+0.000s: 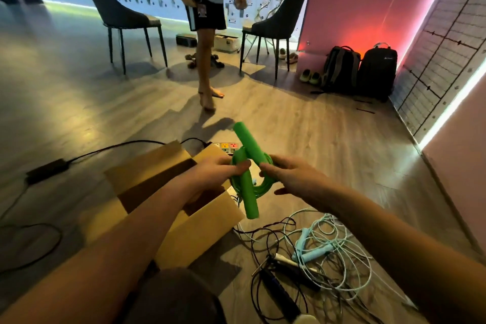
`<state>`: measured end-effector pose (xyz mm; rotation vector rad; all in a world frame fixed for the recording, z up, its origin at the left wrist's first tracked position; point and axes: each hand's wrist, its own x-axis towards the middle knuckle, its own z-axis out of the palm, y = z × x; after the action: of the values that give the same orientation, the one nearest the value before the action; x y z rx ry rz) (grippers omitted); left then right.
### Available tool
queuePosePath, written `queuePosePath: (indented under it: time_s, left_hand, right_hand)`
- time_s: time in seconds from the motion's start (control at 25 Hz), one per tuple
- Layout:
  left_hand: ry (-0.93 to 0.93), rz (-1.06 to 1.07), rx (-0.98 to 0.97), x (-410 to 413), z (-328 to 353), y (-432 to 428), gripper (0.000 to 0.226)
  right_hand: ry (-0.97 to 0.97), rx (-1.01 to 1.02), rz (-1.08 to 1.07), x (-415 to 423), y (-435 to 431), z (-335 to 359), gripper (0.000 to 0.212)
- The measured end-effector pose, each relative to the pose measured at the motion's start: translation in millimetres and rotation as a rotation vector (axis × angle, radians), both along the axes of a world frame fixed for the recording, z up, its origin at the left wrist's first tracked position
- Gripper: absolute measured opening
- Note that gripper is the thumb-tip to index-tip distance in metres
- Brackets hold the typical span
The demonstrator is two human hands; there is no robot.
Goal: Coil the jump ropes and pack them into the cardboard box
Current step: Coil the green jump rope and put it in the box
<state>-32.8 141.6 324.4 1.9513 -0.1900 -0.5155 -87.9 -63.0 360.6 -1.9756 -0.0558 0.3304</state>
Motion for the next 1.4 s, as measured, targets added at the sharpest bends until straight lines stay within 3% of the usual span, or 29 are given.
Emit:
queuePosePath:
  time_s: [0.16, 0.28, 0.56, 0.72, 0.84, 0.96, 1.12, 1.2, 1.4]
  left_hand:
    - [0.103, 0.034, 0.048, 25.4, -82.7, 48.8, 0.091]
    - [0.223, 0.113, 0.032, 53.4, -157.8, 77.6, 0.111]
    - [0.396, 0.180, -0.012, 84.2, -253.8, 91.7, 0.033]
    - [0.445, 0.242, -0.055, 67.3, -253.0, 95.2, 0.016]
    - [0.617, 0.198, -0.038, 33.6, -254.5, 101.1, 0.023]
    - [0.645, 0.120, 0.057, 18.3, -254.5, 106.1, 0.049]
    - [0.604, 0.311, 0.005, 42.2, -250.6, 128.0, 0.036]
    - [0.568, 0.436, 0.067, 59.4, -264.3, 147.8, 0.035]
    - [0.524, 0.655, 0.355, 77.3, -329.2, 172.9, 0.055]
  right_hand:
    - [0.184, -0.156, 0.203, 62.9, 33.0, -59.9, 0.031]
    - [0.255, -0.210, 0.291, 107.5, 59.7, -129.4, 0.035]
    - [0.275, -0.180, 0.351, 161.7, 89.7, -237.8, 0.039]
    - [0.315, -0.116, 0.316, 152.6, 100.1, -267.9, 0.040]
    - [0.476, -0.167, 0.351, 117.7, 99.3, -280.5, 0.038]
    - [0.542, -0.170, 0.379, 102.1, 99.2, -271.5, 0.035]
    - [0.440, -0.127, 0.335, 130.0, 130.7, -269.8, 0.030]
    - [0.548, -0.057, 0.317, 147.7, 155.2, -285.0, 0.031]
    - [0.823, -0.002, 0.255, 167.4, 215.4, -360.8, 0.037]
